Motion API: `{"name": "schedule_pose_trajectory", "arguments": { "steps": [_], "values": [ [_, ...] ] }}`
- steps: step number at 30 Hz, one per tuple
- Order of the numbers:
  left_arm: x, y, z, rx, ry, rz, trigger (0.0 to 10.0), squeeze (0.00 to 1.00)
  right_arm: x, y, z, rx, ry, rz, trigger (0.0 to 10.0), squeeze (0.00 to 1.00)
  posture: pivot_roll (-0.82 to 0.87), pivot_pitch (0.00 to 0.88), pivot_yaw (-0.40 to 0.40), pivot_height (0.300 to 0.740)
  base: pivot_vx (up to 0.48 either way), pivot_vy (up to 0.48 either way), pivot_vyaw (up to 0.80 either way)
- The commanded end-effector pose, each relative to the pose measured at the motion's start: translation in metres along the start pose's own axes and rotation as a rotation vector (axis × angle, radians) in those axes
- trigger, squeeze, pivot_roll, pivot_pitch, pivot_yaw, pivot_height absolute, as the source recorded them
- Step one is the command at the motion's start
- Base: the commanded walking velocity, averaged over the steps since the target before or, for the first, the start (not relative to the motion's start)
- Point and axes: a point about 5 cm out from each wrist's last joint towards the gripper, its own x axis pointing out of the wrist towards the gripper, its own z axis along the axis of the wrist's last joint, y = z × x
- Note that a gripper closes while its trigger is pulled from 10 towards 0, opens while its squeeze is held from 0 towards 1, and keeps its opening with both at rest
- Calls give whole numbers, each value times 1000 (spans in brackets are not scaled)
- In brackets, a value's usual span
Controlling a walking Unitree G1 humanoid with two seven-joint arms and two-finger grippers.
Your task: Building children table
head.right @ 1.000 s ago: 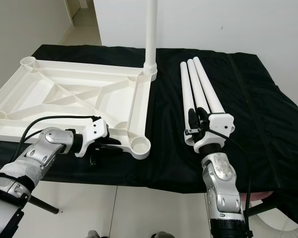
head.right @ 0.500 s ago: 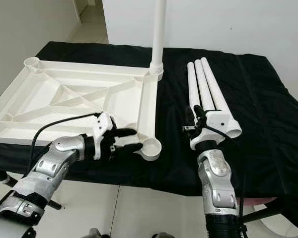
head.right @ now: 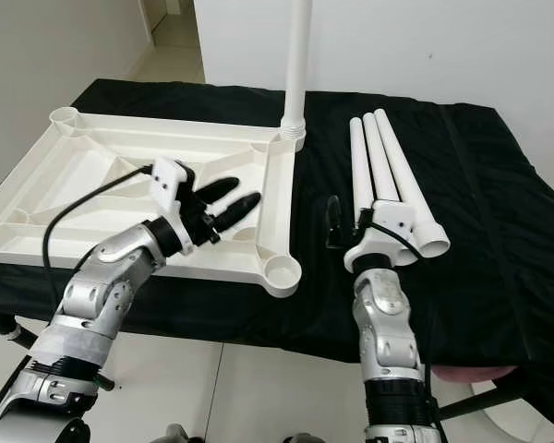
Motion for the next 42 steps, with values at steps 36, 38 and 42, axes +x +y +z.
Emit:
{"name": "schedule_pose_trajectory", "arguments": {
  "steps": [36,38,42],
  "values": [
    [0,-15,-7,-25,34,165,10000,0,-8,-17,-36,-80,129,-269,10000,0,-65,0,-23,740,0,0,0],
    [0,-17,-7,-25,36,157,10000,0,-9,-21,-38,-86,139,-284,10000,0,-67,0,-20,740,0,0,0],
    [0,-19,-7,-27,36,150,10000,0,-12,-24,-40,-91,153,-295,10000,0,-68,0,-18,740,0,0,0]
  ]
}}
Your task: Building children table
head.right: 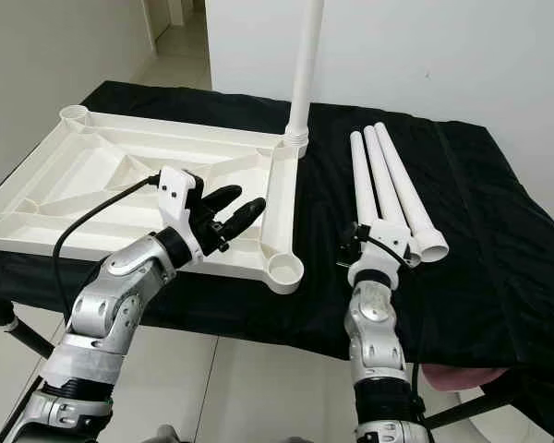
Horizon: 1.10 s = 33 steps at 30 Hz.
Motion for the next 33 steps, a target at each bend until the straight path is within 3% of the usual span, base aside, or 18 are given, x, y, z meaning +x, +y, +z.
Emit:
{"name": "schedule_pose_trajectory", "arguments": {
  "steps": [1,12,17,33],
  "values": [
    [-1,1,0,11,15,53,10000,0,-2,-6,-6,-6,32,-20,10000,0,-72,0,-14,740,0,0,0],
    [0,-1,5,20,15,40,10000,0,-13,-7,-19,-26,97,81,10000,0,-79,0,-5,740,0,0,0],
    [-2,-9,-1,40,46,-9,10000,0,-16,-2,-27,-19,137,150,10000,0,-83,0,-17,740,0,0,0],
    [5,-16,-3,59,46,0,10000,0,2,-3,-21,-3,106,211,10000,0,-97,0,-15,740,0,0,0]
  ]
}}
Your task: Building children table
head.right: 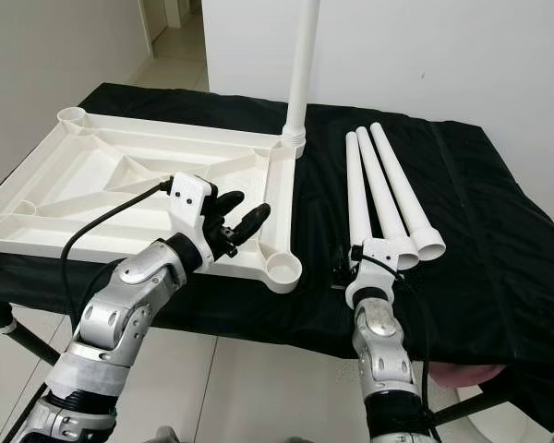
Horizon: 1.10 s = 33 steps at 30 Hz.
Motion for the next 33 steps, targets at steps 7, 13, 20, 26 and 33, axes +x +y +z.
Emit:
{"name": "schedule_pose_trajectory", "arguments": {
  "steps": [7,13,20,26,33],
  "values": [
    [4,0,6,33,-3,28,10000,0,10,-2,-9,47,38,41,10000,0,-78,0,1,740,0,0,0],
    [5,-3,9,42,-11,24,10000,0,10,3,-20,56,77,93,6980,0,-66,0,5,740,0,0,0],
    [5,-3,12,51,-15,27,10000,0,12,6,-25,50,91,143,2902,0,-59,0,9,740,0,0,0],
    [5,-3,15,58,-23,32,10000,0,14,8,-23,64,58,167,0,0,-44,0,6,740,0,0,0],
    [3,-1,13,83,-10,35,10000,0,14,13,-6,80,-92,153,10000,0,-40,0,5,740,0,0,0]
  ]
}}
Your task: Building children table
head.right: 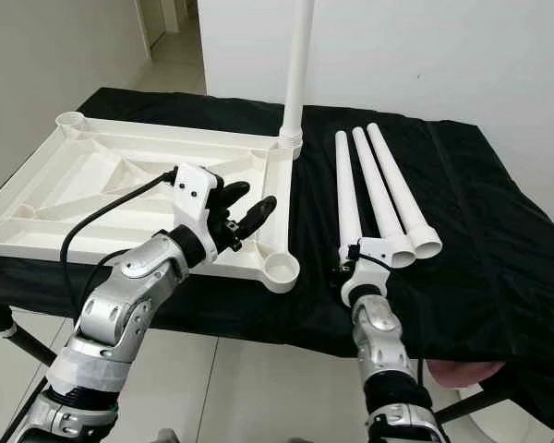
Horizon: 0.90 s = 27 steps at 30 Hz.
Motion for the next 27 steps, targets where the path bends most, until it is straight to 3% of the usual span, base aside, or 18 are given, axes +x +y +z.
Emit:
{"name": "schedule_pose_trajectory", "arguments": {
  "steps": [1,9,12,16,18,19,24,25,26,27],
  "values": [
    [0,2,0,21,7,44,10000,0,3,4,16,6,-108,3,10000,0,-40,0,5,740,0,0,0],
    [-2,1,-2,30,17,25,10000,0,7,9,45,12,-269,19,10000,0,-41,0,9,740,0,0,0],
    [-5,5,-2,29,27,6,10000,0,12,16,79,-18,-419,31,10000,0,-41,0,11,740,0,0,0],
    [-5,5,-3,29,30,0,10000,0,13,17,86,-19,-451,32,10000,0,-41,0,11,740,0,0,0],
    [-7,5,-5,13,40,-23,10000,0,17,21,106,-19,-526,40,10000,0,-44,0,13,740,0,0,0],
    [-8,5,-7,-8,41,-32,10000,1000,18,24,116,-17,-567,51,10000,0,-46,0,17,740,0,0,0],
    [-9,6,-7,-6,46,-42,10000,1000,21,29,141,-12,-657,70,10000,0,-45,0,18,740,0,0,0],
    [-9,7,-7,12,52,-36,10000,812,22,31,149,-12,-688,79,10000,0,-43,0,20,740,0,0,0],
    [-9,7,-7,27,58,-38,10000,812,22,33,156,-14,-713,87,10000,0,-41,0,20,740,0,0,0],
    [-9,7,-7,38,62,-39,10000,0,22,36,162,-21,-736,99,10000,0,-41,0,20,740,0,0,0]
  ]
}}
